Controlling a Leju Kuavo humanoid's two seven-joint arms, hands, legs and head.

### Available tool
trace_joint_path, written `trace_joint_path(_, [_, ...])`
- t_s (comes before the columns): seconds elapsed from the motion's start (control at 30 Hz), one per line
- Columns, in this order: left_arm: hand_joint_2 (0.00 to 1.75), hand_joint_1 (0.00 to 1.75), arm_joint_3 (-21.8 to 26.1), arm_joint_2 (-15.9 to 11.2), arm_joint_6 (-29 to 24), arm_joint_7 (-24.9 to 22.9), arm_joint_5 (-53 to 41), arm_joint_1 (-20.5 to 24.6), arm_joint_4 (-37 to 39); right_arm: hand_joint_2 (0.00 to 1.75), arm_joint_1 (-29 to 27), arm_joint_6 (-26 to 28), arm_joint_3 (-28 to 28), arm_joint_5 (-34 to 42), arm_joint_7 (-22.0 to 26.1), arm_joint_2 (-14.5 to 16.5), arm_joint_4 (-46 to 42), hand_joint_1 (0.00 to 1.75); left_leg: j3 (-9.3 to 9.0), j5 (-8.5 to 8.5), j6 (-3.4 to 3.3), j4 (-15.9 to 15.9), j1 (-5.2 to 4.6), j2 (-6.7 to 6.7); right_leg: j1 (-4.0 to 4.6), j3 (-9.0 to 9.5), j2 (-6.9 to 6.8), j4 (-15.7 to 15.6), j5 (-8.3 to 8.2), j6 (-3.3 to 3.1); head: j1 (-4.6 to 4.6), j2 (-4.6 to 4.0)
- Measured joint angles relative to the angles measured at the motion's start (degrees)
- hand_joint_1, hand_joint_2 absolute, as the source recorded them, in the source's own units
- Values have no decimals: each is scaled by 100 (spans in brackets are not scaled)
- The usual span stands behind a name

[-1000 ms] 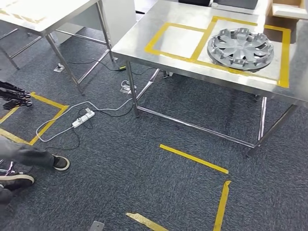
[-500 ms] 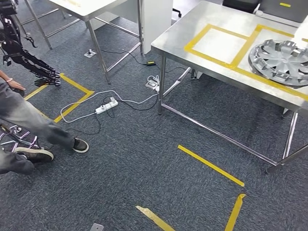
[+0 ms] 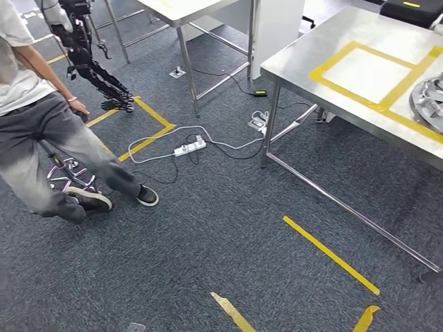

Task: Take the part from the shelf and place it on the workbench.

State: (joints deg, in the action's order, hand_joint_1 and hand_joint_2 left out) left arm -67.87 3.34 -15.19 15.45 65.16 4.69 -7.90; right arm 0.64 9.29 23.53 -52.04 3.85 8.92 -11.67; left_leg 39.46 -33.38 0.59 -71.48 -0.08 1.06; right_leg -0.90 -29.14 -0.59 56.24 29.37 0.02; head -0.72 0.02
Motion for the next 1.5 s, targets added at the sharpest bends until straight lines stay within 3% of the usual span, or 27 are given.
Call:
trace_joint_path(0.03, [0, 0, -1, -1, 0, 1, 1, -2, 0, 0, -3, -1, -10, 1, 1, 2, 2, 0, 94, -62, 29, -232, 29, -24, 1, 0, -90, 1, 6, 2, 1, 0])
trace_joint_path(0.07, [0, 0, -1, -2, -1, 2, 1, -9, 0, 0, -3, -1, -20, -1, 4, 2, 2, 0, 86, -12, 53, -257, 58, -42, 0, 1, -170, 3, 11, 8, 1, 0])
trace_joint_path(0.13, [0, 0, -2, -4, -8, 15, -5, -19, 0, 0, 8, 1, -57, -39, 16, 3, 2, 0, -239, 335, 80, 315, 104, -132, -3, 22, -312, 4, 29, 35, 0, 0])
trace_joint_path(0.17, [0, 0, -3, -3, -14, 27, -20, -13, -1, 0, 14, 1, -85, -89, 22, 3, 2, 0, -453, 477, 80, 712, 98, -260, 5, 36, -375, 6, 44, 59, -1, 0])
trace_joint_path(0.2, [0, 0, -7, 2, -19, 41, -40, 4, -1, 0, 19, 1, -120, -152, 26, 4, 4, 0, -618, 566, 52, 1038, 82, -374, 16, 43, -434, 13, 63, 92, -2, 0])
trace_joint_path(0.27, [0, 0, -22, 8, -29, 64, -81, 31, -2, 0, 29, -5, -203, -279, 20, 5, 11, 0, -719, 566, -31, 1300, 29, -490, 37, 54, -546, 17, 90, 168, 4, 0])
trace_joint_path(0.33, [0, 0, -43, 4, -55, 75, -100, 22, -1, 0, 50, -24, -278, -357, -14, 11, 17, 0, -702, 580, -128, 1330, 9, -378, 14, 73, -595, 18, 119, 246, 11, 0])
trace_joint_path(0.4, [0, 0, -62, 1, -81, 68, -111, 12, 1, 0, 58, -44, -334, -401, -65, 20, 25, 0, -706, 609, -214, 1359, 11, -263, -17, -21, -356, 247, 302, 292, 28, 0])
trace_joint_path(0.47, [0, 0, -77, 11, -86, 40, -120, 30, 1, 0, 39, -55, -370, -411, -107, 22, 40, 0, -696, 627, -279, 1366, 6, -143, -22, -352, -52, 934, 662, 290, 57, 0])
trace_joint_path(0.53, [0, 0, -98, 26, -84, 0, -124, 40, 1, 0, 14, -66, -392, -398, -135, 22, 54, 0, -688, 631, -309, 1363, -20, 3, -16, -724, 33, 1625, 879, 273, 68, 0])
trace_joint_path(0.57, [0, 0, -110, 31, -83, -14, -124, 35, 1, 0, 5, -71, -399, -394, -144, 22, 58, 0, -689, 630, -314, 1361, -31, 81, -15, -806, 48, 1718, 830, 260, 69, 0])
trace_joint_path(0.63, [0, 0, -129, 49, -81, -26, -125, 23, 1, 0, -3, -77, -408, -394, -155, 22, 61, 0, -699, 629, -313, 1351, -42, 244, -15, -651, 117, 1248, 439, 222, 69, 0])
trace_joint_path(0.7, [0, 0, -144, 74, -81, -26, -124, 28, 1, 0, -5, -80, -410, -399, -166, 21, 67, 0, -689, 621, -294, 1321, -45, 392, -26, -338, 380, 490, 100, 182, 69, 0])
trace_joint_path(0.77, [0, 0, -155, 95, -81, -26, -123, 31, 1, 0, -2, -78, -410, -395, -174, 21, 73, 0, -648, 625, -240, 1302, -31, 513, -25, -163, 556, 152, 43, 164, 67, 0])
trace_joint_path(0.83, [0, 0, -159, 106, -81, -27, -122, 14, 1, 0, 6, -75, -410, -393, -174, 25, 74, 0, -609, 644, -170, 1301, -9, 603, -17, -112, 466, 108, 34, 135, 64, 0])
trace_joint_path(0.9, [0, 0, -161, 109, -81, -27, -122, -3, 1, 0, 0, -77, -410, -399, -167, 34, 74, 0, -535, 536, -109, 1148, -15, 397, -26, -81, 317, 58, 5, 82, 49, 0])
trace_joint_path(0.97, [0, 0, -163, 109, -82, -23, -123, 10, 1, 0, -19, -84, -413, -425, -157, 42, 79, 0, -276, 205, -45, 574, -13, 73, -22, -51, 130, 33, 9, 45, 35, 0])
trace_joint_path(1.03, [0, 0, -174, 109, -84, -19, -136, 20, 1, 0, -37, -91, -415, -462, -155, 44, 85, 0, 46, -79, 13, -117, 21, -24, -13, -38, -61, 35, 31, 30, 32, 0])
trace_joint_path(1.07, [0, 0, -186, 108, -86, -18, -150, 14, 1, 0, -39, -93, -416, -478, -156, 44, 86, 0, 108, -79, 33, -255, 41, -38, -12, -30, -147, 36, 43, 31, 32, 0])
trace_joint_path(1.1, [0, 0, -199, 105, -86, -20, -163, 5, 1, 0, -37, -95, -421, -492, -156, 44, 87, 0, 69, 25, 49, -186, 59, -56, -13, -17, -223, 36, 57, 35, 31, 0])
trace_joint_path(1.13, [0, 0, -214, 101, -86, -23, -173, -1, 1, 0, -34, -96, -428, -501, -155, 44, 87, 0, -79, 215, 57, 99, 74, -99, -14, 5, -295, 36, 74, 48, 31, 0])
trace_joint_path(1.2, [0, 0, -238, 93, -85, -27, -180, 5, 1, 0, -35, -97, -441, -503, -150, 44, 87, 0, -462, 528, 50, 852, 62, -330, -1, 44, -425, 46, 124, 105, 28, 0])
trace_joint_path(1.27, [0, 0, -256, 90, -84, -27, -183, 27, 1, 0, -31, -97, -446, -504, -141, 44, 89, 0, -642, 580, -14, 1228, 18, -496, 25, 61, -541, 56, 175, 181, 36, 0])
trace_joint_path(1.33, [0, 0, -268, 82, -85, -26, -184, 22, 1, 0, -5, -97, -451, -505, -134, 44, 89, 0, -636, 551, -106, 1246, -11, -418, 21, 109, -640, 51, 208, 243, 45, 0])
trace_joint_path(1.37, [0, 0, -275, 78, -86, -26, -185, 8, 1, 0, 12, -97, -453, -505, -132, 45, 89, 0, -638, 554, -143, 1257, -12, -358, 6, 118, -585, 71, 244, 275, 52, 0])
trace_joint_path(1.43, [0, 0, -291, 68, -89, -26, -187, 4, 1, 0, 27, -98, -459, -508, -126, 46, 89, 0, -647, 574, -224, 1280, 2, -243, -20, -3, -283, 363, 451, 311, 70, 0])
trace_joint_path(1.5, [0, 0, -302, 66, -94, -26, -188, 26, 1, 0, 17, -99, -463, -508, -124, 46, 92, 0, -642, 580, -276, 1282, -4, -112, -21, -392, -7, 1117, 800, 304, 94, 0])
